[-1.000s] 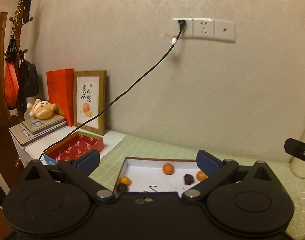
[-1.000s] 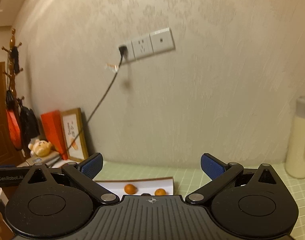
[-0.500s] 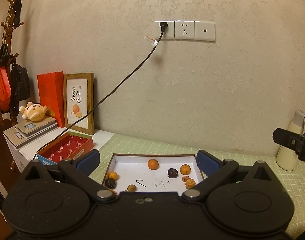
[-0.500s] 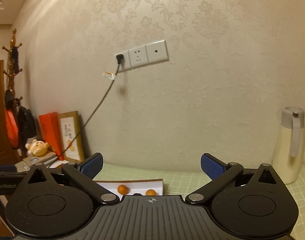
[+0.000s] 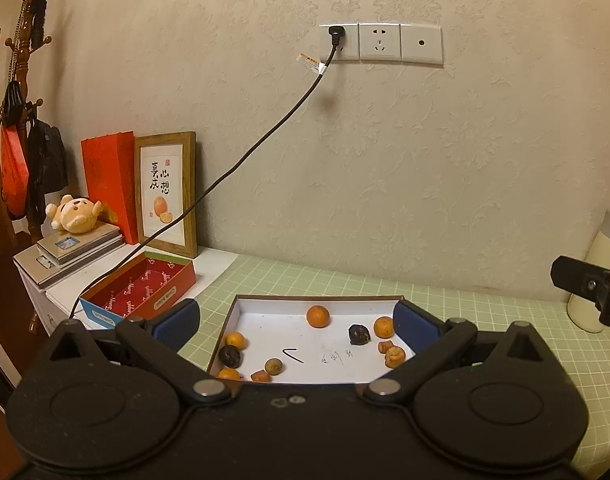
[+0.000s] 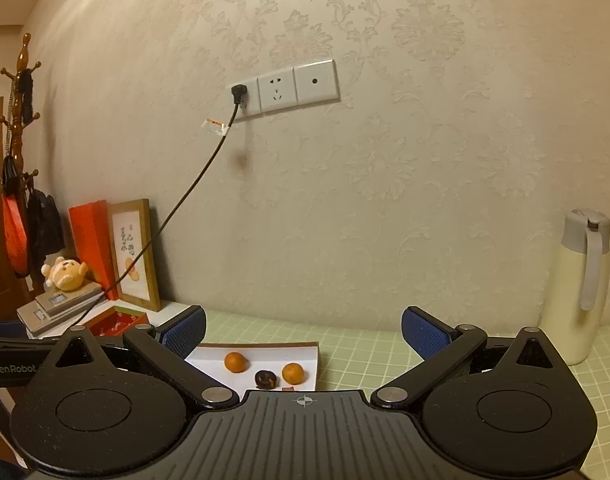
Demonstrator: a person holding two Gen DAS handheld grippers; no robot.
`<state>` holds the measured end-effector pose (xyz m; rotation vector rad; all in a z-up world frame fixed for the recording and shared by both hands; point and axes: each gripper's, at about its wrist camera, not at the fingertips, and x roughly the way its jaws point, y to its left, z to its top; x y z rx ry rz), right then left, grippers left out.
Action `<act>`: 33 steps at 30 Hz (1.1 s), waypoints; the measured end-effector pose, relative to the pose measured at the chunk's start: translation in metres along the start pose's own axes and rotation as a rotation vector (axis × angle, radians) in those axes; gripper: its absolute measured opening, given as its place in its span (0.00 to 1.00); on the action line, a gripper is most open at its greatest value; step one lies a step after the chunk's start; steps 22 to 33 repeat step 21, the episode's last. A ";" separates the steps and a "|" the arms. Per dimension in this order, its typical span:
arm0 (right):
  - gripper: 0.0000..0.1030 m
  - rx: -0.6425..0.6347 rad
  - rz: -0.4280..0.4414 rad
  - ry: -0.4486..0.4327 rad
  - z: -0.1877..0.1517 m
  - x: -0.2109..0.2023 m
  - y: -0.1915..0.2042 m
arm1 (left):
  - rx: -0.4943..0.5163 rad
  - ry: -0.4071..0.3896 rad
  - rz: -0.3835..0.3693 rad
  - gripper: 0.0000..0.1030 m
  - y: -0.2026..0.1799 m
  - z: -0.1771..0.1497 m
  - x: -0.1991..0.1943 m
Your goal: Organize fruits
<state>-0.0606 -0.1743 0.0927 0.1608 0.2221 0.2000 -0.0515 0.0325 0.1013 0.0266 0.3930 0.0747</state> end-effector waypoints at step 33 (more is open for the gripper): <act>1.00 -0.021 0.017 0.032 -0.004 0.014 0.007 | -0.013 0.000 -0.028 0.91 0.000 -0.002 0.012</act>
